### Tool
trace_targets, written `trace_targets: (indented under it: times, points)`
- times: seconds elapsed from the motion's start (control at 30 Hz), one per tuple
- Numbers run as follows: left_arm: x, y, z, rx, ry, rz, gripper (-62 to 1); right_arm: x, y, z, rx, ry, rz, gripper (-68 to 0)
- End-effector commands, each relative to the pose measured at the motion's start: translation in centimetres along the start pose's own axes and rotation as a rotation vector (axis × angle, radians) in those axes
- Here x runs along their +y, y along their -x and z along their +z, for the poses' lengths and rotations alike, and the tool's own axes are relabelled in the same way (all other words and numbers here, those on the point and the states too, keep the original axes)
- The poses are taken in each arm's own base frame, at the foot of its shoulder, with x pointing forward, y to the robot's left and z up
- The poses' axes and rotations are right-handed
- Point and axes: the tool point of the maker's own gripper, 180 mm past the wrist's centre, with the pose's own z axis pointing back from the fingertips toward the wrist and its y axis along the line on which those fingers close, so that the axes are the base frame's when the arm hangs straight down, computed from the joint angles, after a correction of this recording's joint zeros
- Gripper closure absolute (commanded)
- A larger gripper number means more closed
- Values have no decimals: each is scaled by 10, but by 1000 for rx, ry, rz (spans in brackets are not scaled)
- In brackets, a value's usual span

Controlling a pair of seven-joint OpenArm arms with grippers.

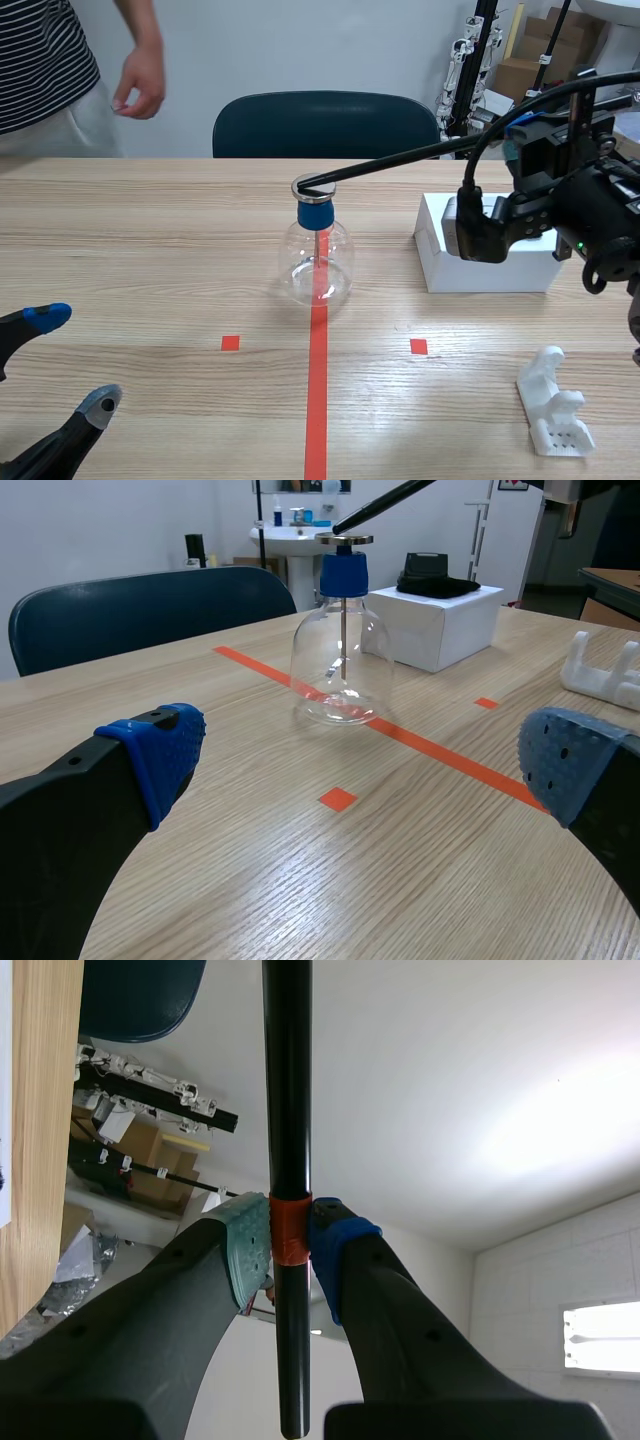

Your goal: Do the electroscope experiment. hold the rod still at the electroscope

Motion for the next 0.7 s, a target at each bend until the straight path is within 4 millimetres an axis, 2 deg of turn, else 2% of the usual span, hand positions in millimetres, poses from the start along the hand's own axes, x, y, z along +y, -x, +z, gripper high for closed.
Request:
trace_targets:
  times: [0.0,0.67]
  points:
    - [4,-9,1,-33,1,-13,-623,-15,12,-2,27,46,19,-68]
    - [4,-9,1,-33,1,-13,-623,-17,16,-1,42,61,-34,-68]
